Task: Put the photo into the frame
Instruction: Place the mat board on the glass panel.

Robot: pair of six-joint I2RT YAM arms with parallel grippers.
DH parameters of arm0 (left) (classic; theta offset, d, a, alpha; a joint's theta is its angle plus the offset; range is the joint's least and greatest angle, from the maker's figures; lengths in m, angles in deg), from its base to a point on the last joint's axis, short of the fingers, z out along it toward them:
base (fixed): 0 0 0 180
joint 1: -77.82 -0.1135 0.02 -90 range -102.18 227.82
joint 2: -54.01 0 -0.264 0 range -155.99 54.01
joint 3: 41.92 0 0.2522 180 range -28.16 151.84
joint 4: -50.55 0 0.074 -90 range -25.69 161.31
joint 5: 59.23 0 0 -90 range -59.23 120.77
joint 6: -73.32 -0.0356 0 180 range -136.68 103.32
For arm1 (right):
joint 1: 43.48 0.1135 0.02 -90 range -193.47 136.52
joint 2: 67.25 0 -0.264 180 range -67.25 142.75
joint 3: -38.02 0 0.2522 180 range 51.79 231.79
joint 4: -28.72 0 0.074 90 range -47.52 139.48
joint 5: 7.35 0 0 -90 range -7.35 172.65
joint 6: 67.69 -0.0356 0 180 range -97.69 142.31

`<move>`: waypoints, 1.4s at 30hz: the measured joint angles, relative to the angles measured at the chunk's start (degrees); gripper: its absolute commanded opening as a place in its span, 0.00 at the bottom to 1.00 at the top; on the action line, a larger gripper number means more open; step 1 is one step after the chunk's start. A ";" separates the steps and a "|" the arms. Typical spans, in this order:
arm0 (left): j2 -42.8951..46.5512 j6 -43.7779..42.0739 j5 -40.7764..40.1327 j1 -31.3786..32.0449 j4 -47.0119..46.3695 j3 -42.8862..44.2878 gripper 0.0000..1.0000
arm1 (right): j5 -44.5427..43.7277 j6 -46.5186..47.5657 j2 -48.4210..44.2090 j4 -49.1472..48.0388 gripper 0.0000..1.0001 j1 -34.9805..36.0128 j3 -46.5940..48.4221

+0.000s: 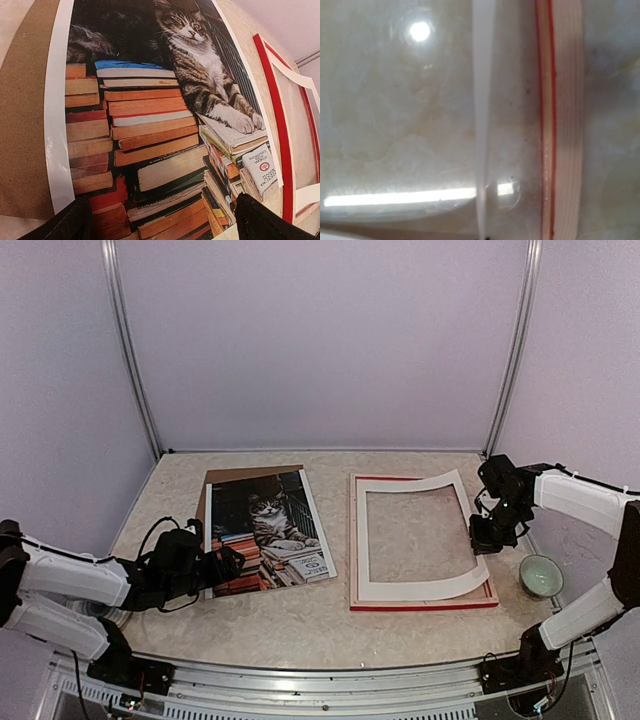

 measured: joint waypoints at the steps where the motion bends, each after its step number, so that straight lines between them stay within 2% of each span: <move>1: -0.02 0.00 0.00 0.00 0.00 0.00 0.99 | -0.39 0.09 0.11 0.00 0.01 0.00 0.24; 12: -0.61 0.02 -0.02 0.07 0.00 0.04 0.99 | -2.23 1.22 0.59 0.22 0.02 0.00 1.60; 29: -1.25 0.04 -0.04 0.55 -0.35 0.98 0.99 | 2.91 1.36 -0.42 -1.01 0.09 -0.04 0.83; 38: -2.71 0.04 -0.02 1.14 -0.46 2.03 0.99 | 3.21 1.49 -0.92 -1.07 0.31 -0.11 0.83; 42: -2.71 0.04 -0.09 1.27 -0.46 2.03 0.99 | 3.13 1.66 -0.92 -1.01 0.43 -0.13 0.83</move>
